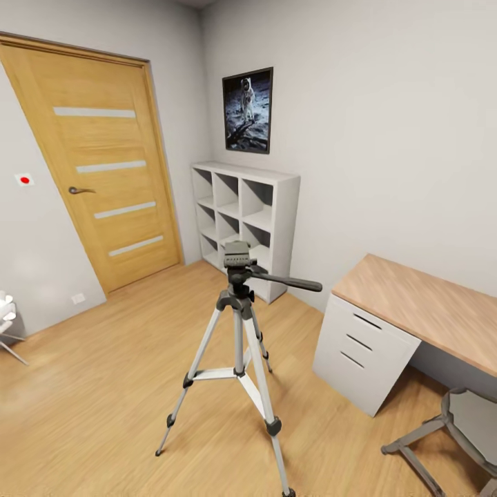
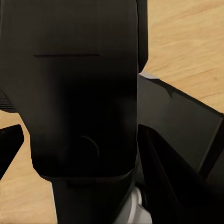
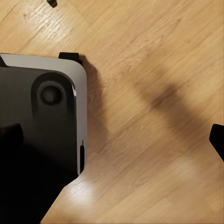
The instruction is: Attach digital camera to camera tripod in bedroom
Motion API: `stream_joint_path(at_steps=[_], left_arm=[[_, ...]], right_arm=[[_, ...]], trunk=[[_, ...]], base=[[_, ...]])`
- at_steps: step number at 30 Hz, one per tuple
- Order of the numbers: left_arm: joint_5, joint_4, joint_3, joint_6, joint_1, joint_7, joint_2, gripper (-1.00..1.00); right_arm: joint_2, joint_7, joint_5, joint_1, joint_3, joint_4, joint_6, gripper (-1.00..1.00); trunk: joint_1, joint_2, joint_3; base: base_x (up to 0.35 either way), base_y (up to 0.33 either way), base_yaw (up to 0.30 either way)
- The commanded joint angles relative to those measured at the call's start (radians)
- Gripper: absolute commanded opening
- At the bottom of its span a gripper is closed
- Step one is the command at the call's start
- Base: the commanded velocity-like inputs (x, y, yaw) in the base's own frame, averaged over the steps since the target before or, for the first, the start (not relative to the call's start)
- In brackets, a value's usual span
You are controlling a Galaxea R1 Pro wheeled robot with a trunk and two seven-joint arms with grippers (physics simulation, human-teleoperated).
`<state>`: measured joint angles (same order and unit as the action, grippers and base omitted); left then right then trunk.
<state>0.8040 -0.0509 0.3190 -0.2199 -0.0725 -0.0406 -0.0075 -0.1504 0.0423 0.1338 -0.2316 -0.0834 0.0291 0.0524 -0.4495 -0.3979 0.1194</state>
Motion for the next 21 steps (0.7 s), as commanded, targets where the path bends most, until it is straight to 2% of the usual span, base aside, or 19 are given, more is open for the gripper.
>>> stream_joint_path(at_steps=[1, 21], left_arm=[[0.008, 0.002, 0.007, -0.004, -0.001, -0.004, 0.0, -1.0], [0.007, 0.002, 0.007, -0.004, -0.001, -0.004, 0.0, -1.0]], right_arm=[[0.0, 0.001, 0.01, -0.002, -0.009, 0.003, 0.006, 1.0], [0.0, -0.005, 0.01, -0.002, -0.008, 0.003, 0.006, 1.0]], trunk=[[-0.001, -0.002, 0.004], [-0.001, -0.002, 0.036]], base=[[0.0, 0.0, 0.0], [0.0, 0.0, 0.0]])
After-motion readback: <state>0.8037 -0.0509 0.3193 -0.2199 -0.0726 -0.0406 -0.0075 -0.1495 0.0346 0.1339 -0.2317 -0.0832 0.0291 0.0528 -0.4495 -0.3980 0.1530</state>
